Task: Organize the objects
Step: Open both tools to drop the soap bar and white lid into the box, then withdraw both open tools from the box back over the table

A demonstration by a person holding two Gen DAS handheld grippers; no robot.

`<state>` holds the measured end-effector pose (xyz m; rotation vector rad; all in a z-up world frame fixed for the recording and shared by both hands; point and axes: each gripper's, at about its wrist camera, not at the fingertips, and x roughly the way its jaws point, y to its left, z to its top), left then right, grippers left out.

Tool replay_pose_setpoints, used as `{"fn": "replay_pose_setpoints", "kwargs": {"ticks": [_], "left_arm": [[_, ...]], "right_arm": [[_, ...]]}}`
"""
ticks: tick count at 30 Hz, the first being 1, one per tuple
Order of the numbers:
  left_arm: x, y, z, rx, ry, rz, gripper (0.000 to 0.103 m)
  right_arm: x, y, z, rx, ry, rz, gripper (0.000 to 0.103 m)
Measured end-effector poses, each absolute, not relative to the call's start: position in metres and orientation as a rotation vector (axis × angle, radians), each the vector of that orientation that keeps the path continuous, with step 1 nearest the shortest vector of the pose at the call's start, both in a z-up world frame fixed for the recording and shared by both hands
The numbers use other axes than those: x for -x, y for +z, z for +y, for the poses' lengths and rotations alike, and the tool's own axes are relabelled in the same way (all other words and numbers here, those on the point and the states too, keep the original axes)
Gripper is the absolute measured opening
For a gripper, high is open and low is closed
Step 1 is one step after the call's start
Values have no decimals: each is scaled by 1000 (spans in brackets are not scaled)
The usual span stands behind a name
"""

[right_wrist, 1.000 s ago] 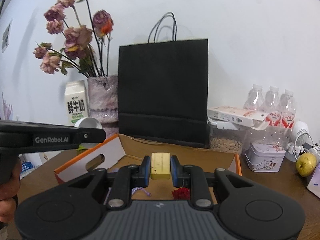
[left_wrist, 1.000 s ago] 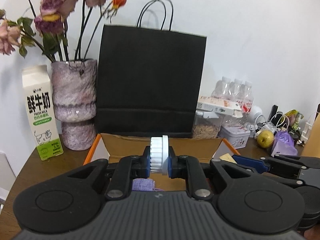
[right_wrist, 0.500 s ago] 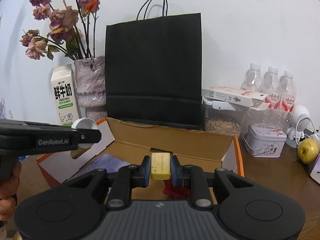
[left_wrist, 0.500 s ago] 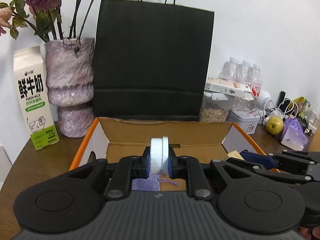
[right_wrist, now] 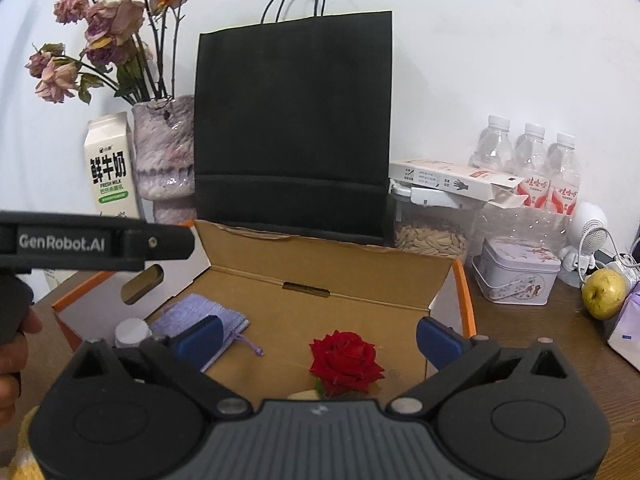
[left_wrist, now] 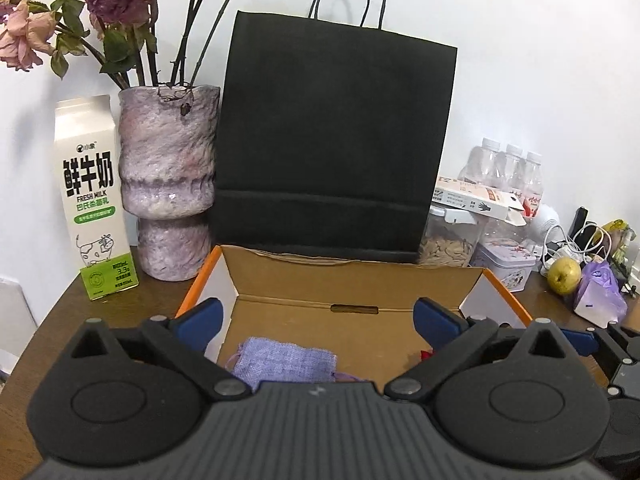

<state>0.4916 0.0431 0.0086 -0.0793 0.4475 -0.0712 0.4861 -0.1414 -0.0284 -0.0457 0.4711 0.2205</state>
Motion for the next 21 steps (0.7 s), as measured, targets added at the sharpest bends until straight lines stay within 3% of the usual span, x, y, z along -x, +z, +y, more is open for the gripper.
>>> {"fn": "replay_pose_setpoints", "kwargs": {"ticks": [21], "left_arm": [[-432,35,35,64,-82,390,103]], "right_arm": [[-431,2,-162,21,174,415,103]]}}
